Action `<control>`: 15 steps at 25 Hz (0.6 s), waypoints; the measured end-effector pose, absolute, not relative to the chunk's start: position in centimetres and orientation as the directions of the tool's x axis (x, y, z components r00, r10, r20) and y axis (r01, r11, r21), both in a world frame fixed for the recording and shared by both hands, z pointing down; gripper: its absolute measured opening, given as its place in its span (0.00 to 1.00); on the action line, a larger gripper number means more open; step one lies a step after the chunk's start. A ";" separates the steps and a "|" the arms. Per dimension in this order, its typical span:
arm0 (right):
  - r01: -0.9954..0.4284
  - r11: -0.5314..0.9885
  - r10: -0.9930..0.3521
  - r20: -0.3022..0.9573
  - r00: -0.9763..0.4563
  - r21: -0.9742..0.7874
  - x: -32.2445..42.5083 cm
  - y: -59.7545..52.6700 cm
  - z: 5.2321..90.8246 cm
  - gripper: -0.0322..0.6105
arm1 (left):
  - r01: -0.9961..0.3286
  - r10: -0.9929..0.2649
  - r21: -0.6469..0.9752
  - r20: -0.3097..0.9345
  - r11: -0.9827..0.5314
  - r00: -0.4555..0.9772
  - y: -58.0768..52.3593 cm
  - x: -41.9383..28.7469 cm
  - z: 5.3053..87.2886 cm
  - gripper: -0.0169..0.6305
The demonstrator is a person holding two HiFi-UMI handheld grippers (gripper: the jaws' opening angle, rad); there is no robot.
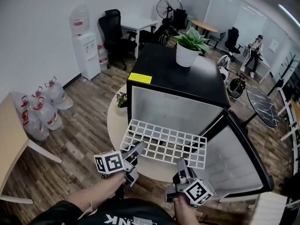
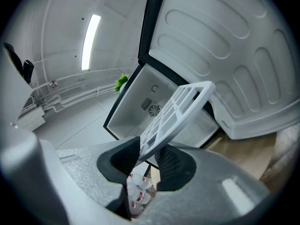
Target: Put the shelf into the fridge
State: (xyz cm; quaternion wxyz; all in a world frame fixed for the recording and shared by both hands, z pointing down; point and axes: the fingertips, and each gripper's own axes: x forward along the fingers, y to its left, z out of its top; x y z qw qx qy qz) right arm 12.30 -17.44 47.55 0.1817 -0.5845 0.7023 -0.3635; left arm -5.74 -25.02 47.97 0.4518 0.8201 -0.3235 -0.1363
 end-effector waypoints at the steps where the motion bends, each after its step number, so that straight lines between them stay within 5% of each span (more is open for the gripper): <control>1: -0.693 0.044 -0.955 0.174 -0.241 -0.720 12.4 -17.6 47.7 0.21 | -0.403 -0.645 0.832 0.071 -0.383 0.761 -25.3 -5.6 48.2 0.17; 15: -0.617 0.018 -0.969 0.138 -0.204 -0.787 13.1 -20.4 48.5 0.21 | -0.366 -0.580 0.849 0.090 -0.380 0.810 -28.9 -3.3 49.5 0.17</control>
